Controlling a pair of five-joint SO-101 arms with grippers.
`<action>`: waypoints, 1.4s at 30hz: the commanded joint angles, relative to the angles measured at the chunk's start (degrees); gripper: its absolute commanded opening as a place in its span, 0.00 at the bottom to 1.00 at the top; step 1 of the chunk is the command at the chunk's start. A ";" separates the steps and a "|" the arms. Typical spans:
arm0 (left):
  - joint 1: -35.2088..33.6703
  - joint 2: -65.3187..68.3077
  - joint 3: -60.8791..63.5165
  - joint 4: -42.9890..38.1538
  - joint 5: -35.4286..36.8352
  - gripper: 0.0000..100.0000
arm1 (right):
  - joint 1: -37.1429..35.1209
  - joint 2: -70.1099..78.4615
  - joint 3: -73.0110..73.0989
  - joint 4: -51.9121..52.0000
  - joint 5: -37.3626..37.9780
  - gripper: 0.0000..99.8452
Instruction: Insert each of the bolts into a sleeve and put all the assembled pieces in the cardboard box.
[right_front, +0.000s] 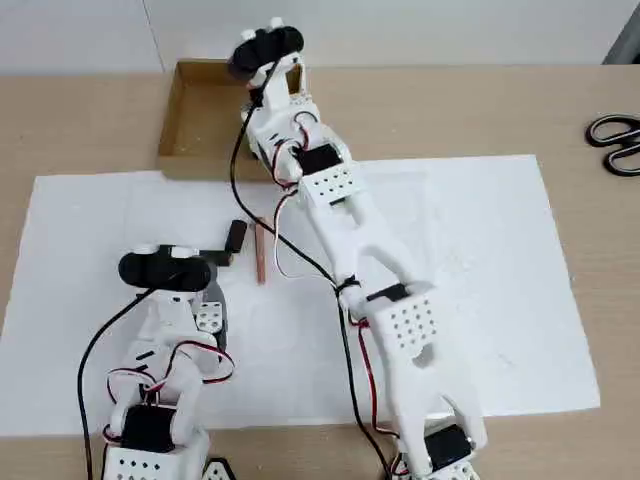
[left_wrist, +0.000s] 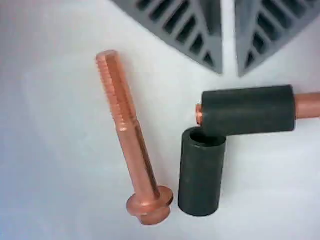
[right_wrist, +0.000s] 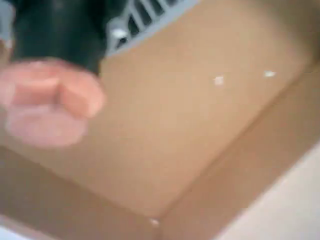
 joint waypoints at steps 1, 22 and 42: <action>-0.26 -0.18 -0.22 0.26 0.00 0.01 | 0.48 2.95 -10.29 -2.15 -0.26 0.00; -0.26 -0.18 -0.22 0.26 0.00 0.01 | 0.48 10.33 -19.25 5.85 -0.35 0.07; -0.26 -0.26 -0.22 0.26 0.09 0.01 | 0.57 10.24 -19.52 5.49 -0.18 0.08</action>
